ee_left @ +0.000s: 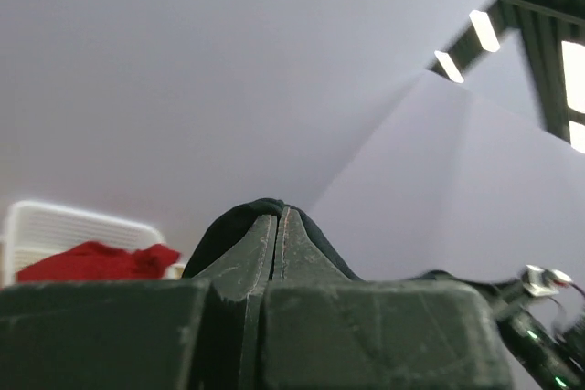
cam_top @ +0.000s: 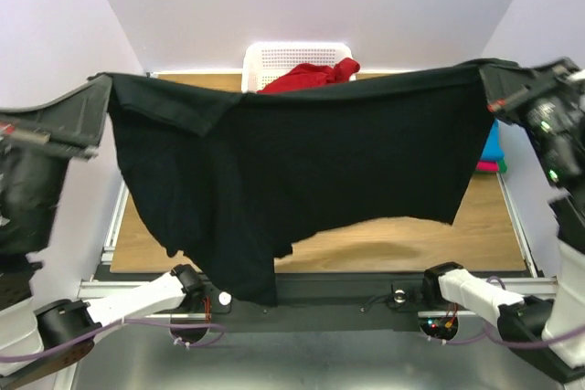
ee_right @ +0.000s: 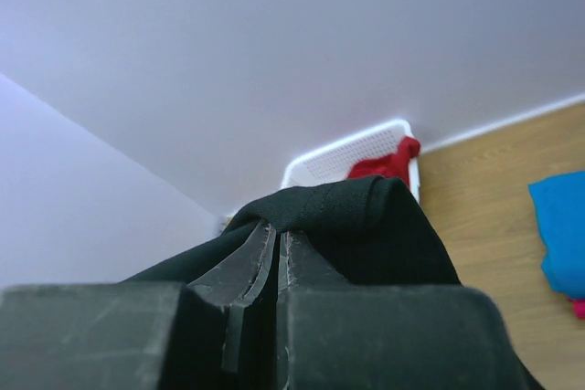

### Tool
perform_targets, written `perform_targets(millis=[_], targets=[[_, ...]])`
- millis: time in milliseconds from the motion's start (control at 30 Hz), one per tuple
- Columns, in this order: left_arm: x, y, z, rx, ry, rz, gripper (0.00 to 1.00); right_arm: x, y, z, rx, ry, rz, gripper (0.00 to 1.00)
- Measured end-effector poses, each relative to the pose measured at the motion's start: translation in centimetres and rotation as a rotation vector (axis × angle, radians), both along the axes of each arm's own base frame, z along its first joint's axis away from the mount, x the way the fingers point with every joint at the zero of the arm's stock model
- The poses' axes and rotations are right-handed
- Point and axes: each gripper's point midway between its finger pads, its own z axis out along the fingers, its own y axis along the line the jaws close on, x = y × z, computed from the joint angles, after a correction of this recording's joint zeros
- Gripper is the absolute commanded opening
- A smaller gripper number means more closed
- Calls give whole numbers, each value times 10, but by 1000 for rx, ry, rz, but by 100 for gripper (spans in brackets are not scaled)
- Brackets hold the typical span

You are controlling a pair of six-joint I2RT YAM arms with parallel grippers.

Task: Fold and stack the t-shirts
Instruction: Flatten the tshirt out

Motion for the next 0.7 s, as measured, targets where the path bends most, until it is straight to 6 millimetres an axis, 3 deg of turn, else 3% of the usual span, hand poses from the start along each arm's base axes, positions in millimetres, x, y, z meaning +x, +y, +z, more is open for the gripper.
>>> perform_targets(millis=[133, 267, 333, 433, 567, 700], targets=[[46, 4, -30, 45, 136, 227, 0, 48, 9, -28, -47, 112, -22, 0], [87, -8, -59, 168, 235, 409, 0, 107, 19, -68, -112, 245, -49, 0], [103, -17, -63, 227, 257, 463, 0, 130, 24, -87, -138, 303, -54, 1], [117, -25, -51, 276, 255, 511, 0, 161, 32, -113, -171, 373, -54, 0], [139, -46, -24, 306, 234, 527, 0, 174, 37, -106, -172, 359, -47, 1], [139, -55, -19, 315, 208, 479, 0, 162, 36, -77, -151, 279, -34, 0]])
